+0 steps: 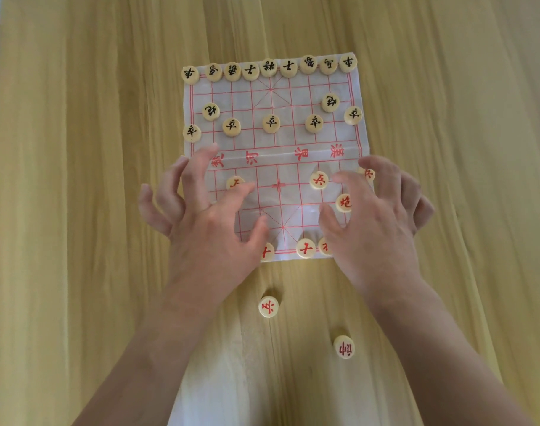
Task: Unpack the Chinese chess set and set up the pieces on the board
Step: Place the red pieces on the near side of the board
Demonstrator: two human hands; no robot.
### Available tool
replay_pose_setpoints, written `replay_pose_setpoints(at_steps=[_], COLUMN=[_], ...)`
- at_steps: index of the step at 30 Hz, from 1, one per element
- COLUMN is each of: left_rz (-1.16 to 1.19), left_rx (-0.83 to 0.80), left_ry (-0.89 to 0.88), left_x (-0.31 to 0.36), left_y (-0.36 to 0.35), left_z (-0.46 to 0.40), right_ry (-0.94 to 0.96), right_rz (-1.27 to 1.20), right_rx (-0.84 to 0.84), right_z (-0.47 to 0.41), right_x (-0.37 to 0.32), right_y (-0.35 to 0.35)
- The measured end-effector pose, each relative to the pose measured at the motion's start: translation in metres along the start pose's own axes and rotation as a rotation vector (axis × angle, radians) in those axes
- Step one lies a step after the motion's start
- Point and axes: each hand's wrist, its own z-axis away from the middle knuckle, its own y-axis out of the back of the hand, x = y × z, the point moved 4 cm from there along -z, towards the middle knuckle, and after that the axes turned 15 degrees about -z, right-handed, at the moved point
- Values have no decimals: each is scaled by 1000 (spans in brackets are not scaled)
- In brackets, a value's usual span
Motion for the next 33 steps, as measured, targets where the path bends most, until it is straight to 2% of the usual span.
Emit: replay_pose_setpoints(at_steps=[7,13,18,24,28,33], left_rz=[18,4,-11,-44,-69,-77], left_rx=[25,5,-32,-86,-124,-117], left_ry=[-21,-96,-120,-111,-39,24], left_x=[12,18,13,11,11,11], left_y=[4,8,9,8,6,1], left_z=[37,77,99,111,116,122], right_ry=[6,-37,-150,-194,-222,-164], right_rz=[-32,-27,10,86,107,81], right_rx=[79,31,-187,-379,-412,-380], right_z=[40,89,113,130,138,144], right_x=[8,18,23,21,23,22], right_y=[4,13,18,20,19,15])
